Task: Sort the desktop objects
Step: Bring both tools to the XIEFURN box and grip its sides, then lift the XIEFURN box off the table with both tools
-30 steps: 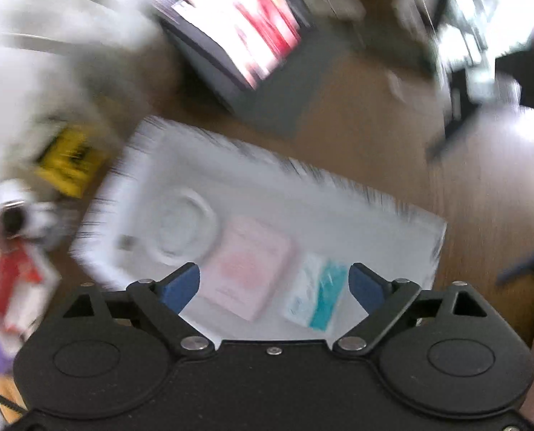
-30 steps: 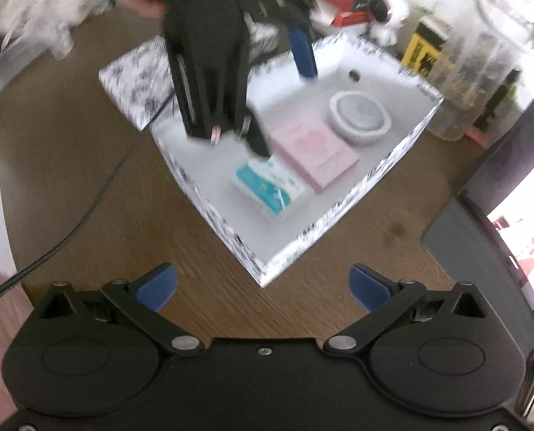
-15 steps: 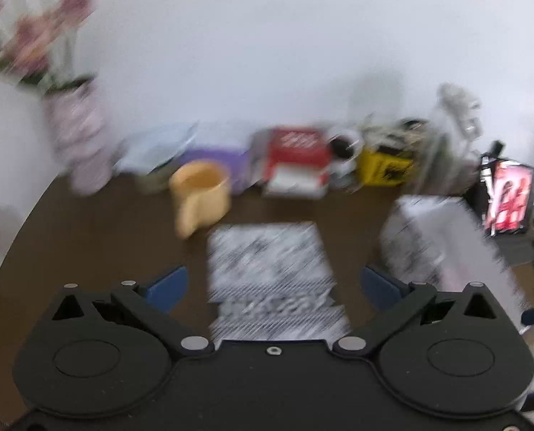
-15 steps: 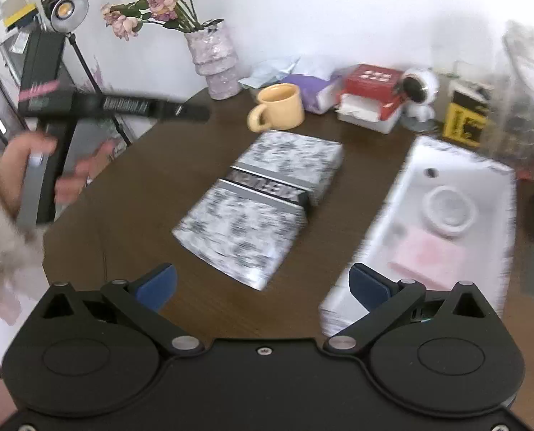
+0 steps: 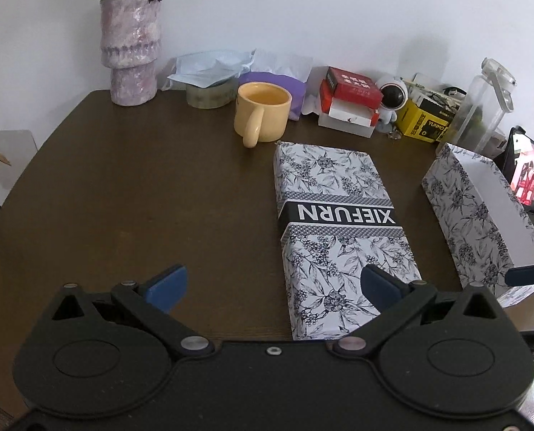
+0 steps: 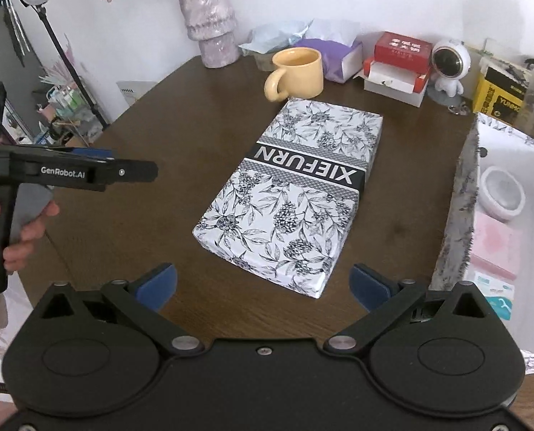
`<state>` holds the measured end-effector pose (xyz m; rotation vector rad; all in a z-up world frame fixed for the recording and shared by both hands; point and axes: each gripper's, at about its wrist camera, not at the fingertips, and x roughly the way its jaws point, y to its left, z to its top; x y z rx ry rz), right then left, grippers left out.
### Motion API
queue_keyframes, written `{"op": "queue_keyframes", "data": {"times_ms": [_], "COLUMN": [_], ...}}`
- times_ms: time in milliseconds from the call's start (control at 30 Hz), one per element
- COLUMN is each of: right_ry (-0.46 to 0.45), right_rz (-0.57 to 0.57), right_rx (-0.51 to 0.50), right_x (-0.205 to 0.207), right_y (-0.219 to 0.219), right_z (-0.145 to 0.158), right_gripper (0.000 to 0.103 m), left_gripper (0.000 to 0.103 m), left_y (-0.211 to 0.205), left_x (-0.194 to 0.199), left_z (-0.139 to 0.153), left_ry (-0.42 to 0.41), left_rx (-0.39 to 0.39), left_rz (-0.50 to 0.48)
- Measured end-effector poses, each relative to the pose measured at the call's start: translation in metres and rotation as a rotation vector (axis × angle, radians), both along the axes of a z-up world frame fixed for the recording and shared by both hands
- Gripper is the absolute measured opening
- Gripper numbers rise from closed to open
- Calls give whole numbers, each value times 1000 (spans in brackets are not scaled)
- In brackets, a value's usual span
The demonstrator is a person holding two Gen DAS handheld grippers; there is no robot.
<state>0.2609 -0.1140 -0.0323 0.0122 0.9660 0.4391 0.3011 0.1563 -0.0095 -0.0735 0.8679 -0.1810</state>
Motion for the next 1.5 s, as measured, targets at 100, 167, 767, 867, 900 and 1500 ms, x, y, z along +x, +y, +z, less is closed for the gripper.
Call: {"op": "queue_keyframes", "data": {"times_ms": [100, 167, 767, 867, 900, 1500], "right_ry": [6, 10, 77, 90, 93, 106], "right_rz": [-2, -8, -89, -105, -109, -185], "right_rx": [-5, -8, -2, -4, -3, 159], "right_x": [5, 9, 79, 89, 90, 106], "right_y": [6, 9, 7, 7, 7, -2], "right_z": [-4, -7, -69, -83, -86, -125], "right_gripper": [103, 103, 103, 103, 103, 103], "left_gripper": [103, 103, 103, 103, 103, 103], "left_y": [-3, -5, -37, -41, -40, -46], "left_x": [1, 3, 59, 67, 69, 87], "left_z": [-4, -7, -65, -75, -76, -107], "left_ry": [-6, 6, 65, 89, 98, 241], "left_rx": [-1, -1, 106, 89, 82, -146], "left_rz": [-2, -4, -52, -56, -55, -30]}}
